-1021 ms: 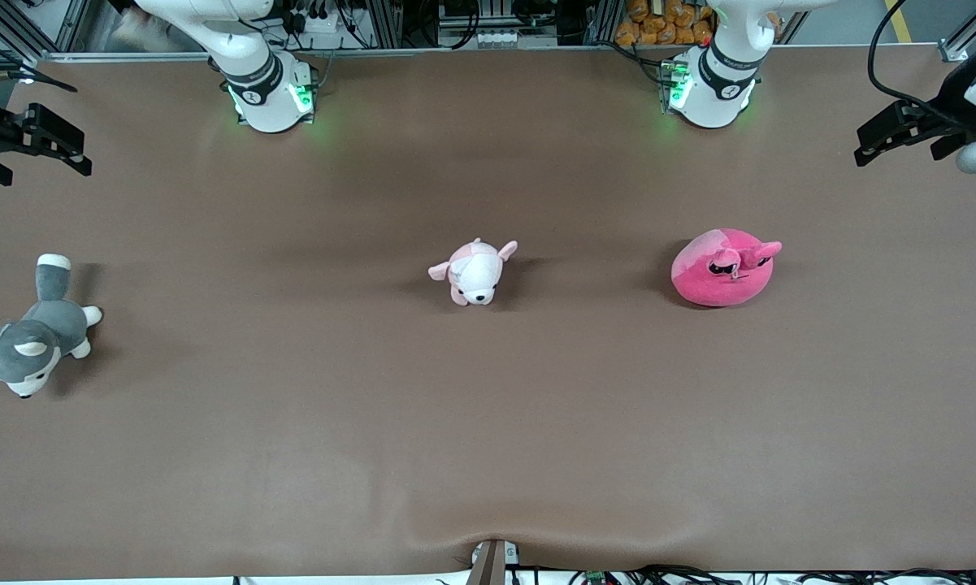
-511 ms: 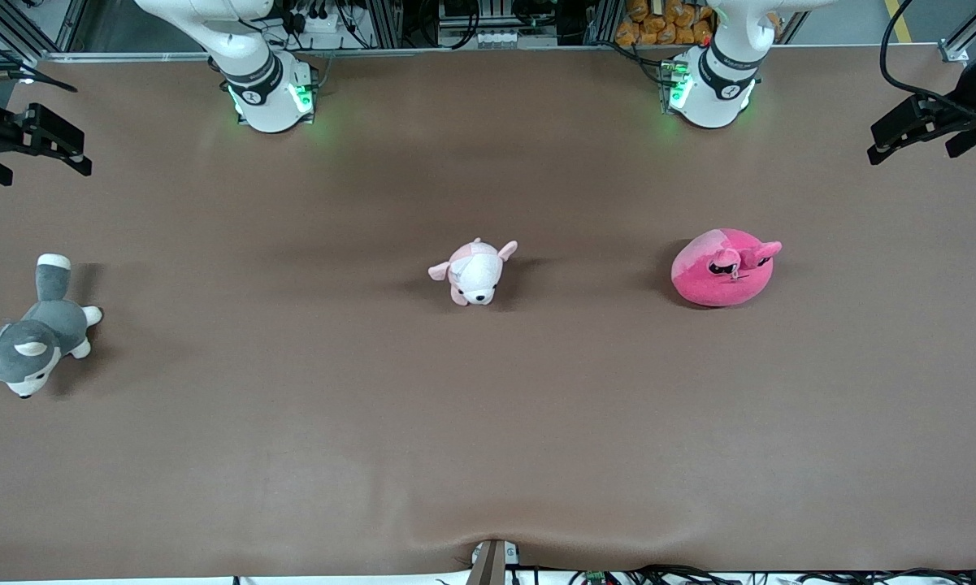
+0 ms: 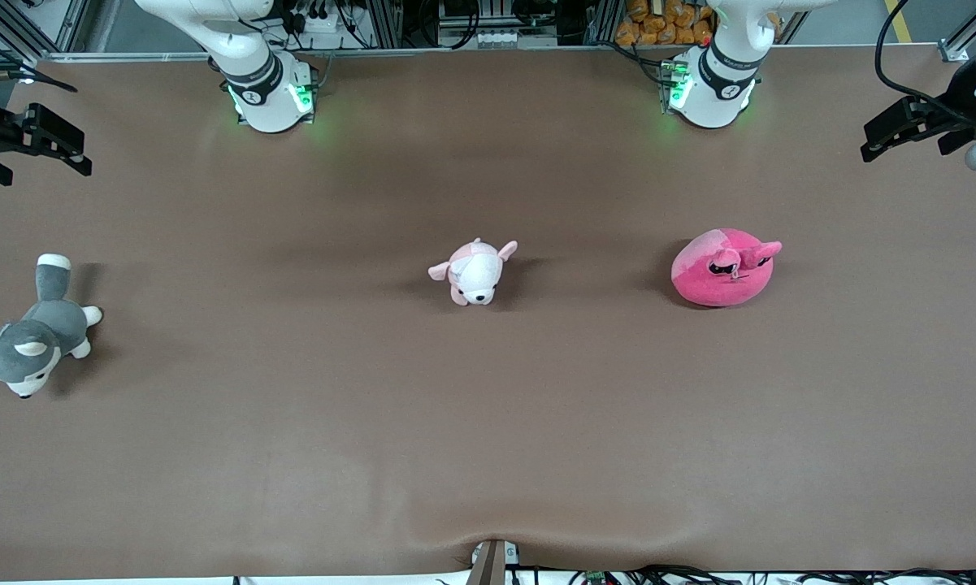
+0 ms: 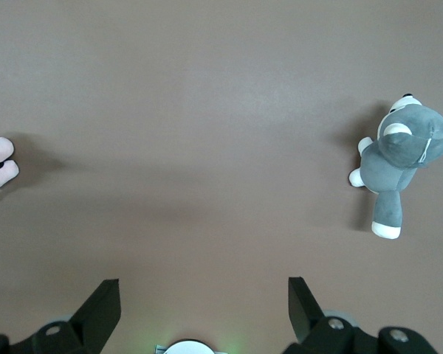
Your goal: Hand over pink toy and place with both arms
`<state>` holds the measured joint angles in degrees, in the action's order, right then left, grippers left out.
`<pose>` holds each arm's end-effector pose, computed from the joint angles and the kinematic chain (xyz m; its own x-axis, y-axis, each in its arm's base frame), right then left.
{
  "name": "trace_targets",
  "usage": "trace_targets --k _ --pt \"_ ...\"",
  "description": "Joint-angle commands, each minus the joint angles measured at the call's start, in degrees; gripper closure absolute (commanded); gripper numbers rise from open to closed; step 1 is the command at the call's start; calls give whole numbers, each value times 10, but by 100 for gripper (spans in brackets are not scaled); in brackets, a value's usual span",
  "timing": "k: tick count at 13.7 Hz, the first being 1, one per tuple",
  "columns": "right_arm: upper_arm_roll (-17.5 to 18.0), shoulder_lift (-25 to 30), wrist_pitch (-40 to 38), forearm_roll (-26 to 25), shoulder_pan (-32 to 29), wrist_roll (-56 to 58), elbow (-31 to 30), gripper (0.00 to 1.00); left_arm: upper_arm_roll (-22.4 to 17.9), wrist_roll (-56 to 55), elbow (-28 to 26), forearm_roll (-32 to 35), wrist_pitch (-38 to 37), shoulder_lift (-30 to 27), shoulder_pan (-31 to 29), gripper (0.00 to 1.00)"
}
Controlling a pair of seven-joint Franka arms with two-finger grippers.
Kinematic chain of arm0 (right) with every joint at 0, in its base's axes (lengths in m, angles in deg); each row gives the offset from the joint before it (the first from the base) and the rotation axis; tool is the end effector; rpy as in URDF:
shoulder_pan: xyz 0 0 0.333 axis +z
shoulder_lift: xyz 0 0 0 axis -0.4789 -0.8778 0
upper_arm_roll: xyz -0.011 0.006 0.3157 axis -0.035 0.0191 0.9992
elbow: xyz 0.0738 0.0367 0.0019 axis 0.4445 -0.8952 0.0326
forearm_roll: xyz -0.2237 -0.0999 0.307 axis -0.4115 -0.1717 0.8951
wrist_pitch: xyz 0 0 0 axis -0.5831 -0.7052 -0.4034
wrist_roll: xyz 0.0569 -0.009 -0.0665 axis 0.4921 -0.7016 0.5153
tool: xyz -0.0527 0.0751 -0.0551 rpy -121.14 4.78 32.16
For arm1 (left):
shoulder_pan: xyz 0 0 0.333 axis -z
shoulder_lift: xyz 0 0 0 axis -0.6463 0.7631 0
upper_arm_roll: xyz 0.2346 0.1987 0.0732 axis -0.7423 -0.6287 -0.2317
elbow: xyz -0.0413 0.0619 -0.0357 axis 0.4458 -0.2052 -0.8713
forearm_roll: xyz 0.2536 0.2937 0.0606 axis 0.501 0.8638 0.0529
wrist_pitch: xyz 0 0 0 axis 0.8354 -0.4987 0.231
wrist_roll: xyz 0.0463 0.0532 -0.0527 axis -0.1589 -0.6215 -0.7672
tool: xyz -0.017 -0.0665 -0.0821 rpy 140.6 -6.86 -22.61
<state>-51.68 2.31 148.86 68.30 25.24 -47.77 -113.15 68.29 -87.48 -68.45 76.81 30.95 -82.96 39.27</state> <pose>0.5126 0.0000 0.6699 0.9883 0.1466 -0.0422 0.1472 -0.9891 0.0100 0.4997 -0.0294 0.6647 0.9945 0.0817 -0.0651 0.0775 -0.9949 -0.0652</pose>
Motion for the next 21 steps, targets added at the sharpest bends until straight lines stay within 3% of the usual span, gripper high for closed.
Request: trace_targets --k 1,15,21 --pt "5 9 1 11 -10 7 -7 0 2 0 8 8 -10 4 1 0" --pt "5 6 0 11 -10 7 -7 0 3 -29 -35 8 5 5 3 0" --pt "5 4 0 11 -10 7 -7 0 10 -125 -84 8 44 -3 1 0"
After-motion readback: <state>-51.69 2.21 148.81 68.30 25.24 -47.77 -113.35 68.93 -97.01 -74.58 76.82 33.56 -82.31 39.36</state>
